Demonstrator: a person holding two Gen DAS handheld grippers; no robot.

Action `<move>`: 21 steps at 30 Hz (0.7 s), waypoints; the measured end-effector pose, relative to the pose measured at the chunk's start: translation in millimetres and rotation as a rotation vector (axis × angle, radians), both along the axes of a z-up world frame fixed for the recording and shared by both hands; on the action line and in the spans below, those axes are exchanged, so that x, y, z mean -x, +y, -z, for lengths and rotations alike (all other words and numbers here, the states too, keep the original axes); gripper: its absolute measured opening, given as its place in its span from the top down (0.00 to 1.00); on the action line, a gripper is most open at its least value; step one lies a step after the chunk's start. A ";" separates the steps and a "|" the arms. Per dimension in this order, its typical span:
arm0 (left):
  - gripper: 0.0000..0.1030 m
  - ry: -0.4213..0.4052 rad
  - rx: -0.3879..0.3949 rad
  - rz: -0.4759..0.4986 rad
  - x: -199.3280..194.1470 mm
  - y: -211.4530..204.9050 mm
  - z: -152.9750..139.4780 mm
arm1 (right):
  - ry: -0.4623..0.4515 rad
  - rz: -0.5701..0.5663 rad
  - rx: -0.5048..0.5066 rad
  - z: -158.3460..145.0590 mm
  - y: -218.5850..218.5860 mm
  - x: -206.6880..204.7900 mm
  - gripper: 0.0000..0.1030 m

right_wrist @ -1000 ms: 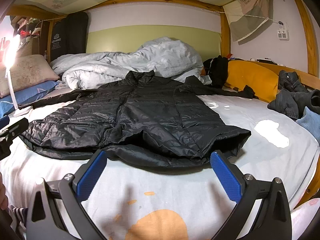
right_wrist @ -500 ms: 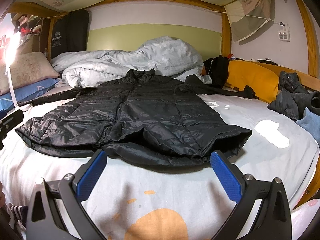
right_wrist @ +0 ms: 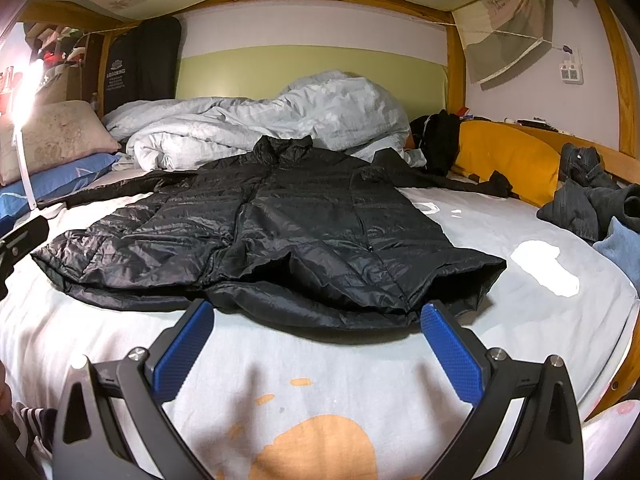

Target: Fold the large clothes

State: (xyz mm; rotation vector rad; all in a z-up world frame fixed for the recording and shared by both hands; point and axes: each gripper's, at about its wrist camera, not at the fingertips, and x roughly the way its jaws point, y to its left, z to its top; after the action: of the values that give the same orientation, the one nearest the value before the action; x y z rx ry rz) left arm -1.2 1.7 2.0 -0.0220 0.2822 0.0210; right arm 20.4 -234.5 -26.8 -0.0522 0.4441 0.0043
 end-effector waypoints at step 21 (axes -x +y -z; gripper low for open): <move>0.00 -0.039 -0.084 -0.057 3.6 -8.2 1.7 | 0.003 0.005 0.008 0.9 1.2 -0.6 0.00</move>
State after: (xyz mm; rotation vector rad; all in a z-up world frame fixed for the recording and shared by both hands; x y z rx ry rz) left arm -4.8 -6.5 0.3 0.0525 0.2416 0.0890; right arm 21.0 -233.3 -27.7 -0.0591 0.4469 -0.0024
